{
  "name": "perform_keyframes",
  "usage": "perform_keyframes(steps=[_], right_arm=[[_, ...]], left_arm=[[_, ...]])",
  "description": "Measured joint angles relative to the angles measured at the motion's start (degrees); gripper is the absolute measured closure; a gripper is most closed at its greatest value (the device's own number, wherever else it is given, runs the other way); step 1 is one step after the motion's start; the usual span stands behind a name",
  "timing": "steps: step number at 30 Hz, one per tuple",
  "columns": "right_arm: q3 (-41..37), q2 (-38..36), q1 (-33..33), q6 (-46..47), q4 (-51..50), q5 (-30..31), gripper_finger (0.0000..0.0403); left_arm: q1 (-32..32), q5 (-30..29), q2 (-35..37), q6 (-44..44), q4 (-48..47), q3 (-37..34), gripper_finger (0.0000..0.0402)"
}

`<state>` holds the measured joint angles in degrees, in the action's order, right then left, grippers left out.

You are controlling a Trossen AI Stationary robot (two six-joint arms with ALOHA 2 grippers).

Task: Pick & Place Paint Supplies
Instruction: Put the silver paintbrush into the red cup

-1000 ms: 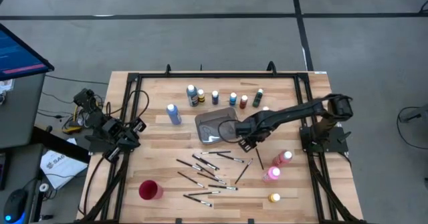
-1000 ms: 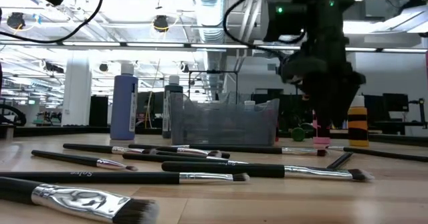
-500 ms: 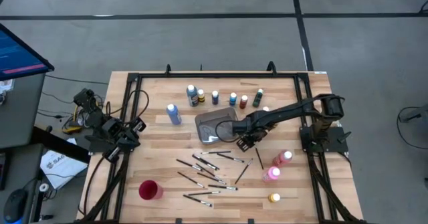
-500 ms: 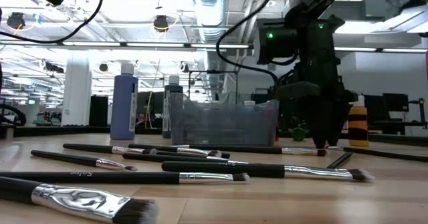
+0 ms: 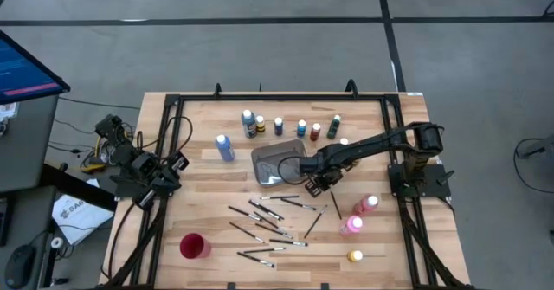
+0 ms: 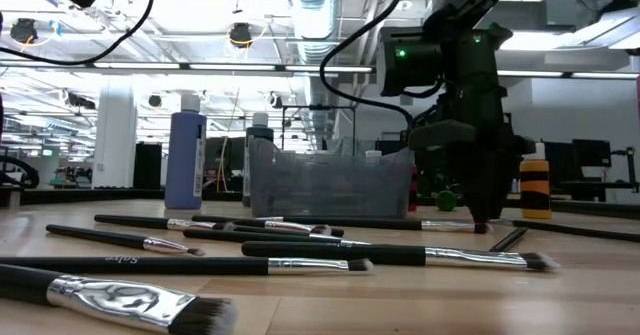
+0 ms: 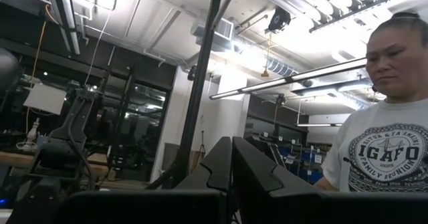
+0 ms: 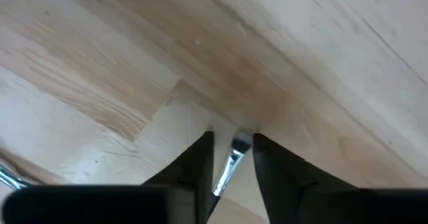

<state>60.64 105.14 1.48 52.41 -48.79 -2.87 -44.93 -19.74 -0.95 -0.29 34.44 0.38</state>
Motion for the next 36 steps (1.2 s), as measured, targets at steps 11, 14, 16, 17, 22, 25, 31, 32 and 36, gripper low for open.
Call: perform_keyframes(steps=[11, 14, 16, 17, 22, 25, 31, 32, 36], right_arm=[[-0.2, 0.0, 0.0, 0.6, -1.6, 0.4, 0.0397], [-0.2, -0.3, 0.2, 0.6, -2.0, 0.7, 0.0399], [-0.4, -1.3, 0.5, 0.6, -2.4, 2.2, 0.0401], [-0.6, -2.0, 0.8, 0.9, -2.4, 3.0, 0.0401], [-0.4, -8.7, 1.2, 2.4, -2.4, 5.1, 0.0403], [-0.4, -13.3, 2.1, 4.1, -1.4, 8.0, 0.0403], [-0.3, -23.0, 5.6, 3.4, 9.4, 14.8, 0.0403], [-0.3, -24.4, 6.3, 1.8, 13.2, 16.1, 0.0403], [-0.2, -27.1, 7.6, -3.8, 28.8, 19.8, 0.0403]], left_arm=[[0.0, -0.3, 0.0, 0.0, 0.2, 0.0, 0.0399], [0.0, -0.2, 0.0, 0.0, 0.3, 0.0, 0.0399], [0.0, -0.2, 0.0, 0.0, 0.4, 0.0, 0.0399], [0.0, -0.2, 0.0, 0.0, 0.5, 0.0, 0.0399], [0.0, -0.9, 0.0, 0.0, 0.9, 0.0, 0.0399], [0.0, -1.6, 0.0, 0.0, 1.2, 0.0, 0.0399], [0.0, -1.7, 0.0, 0.0, 2.7, 0.0, 0.0399], [0.0, -1.7, 0.0, 0.0, 3.0, 0.0, 0.0399], [0.0, -2.7, 0.0, 0.0, 3.5, 0.0, 0.0399]])
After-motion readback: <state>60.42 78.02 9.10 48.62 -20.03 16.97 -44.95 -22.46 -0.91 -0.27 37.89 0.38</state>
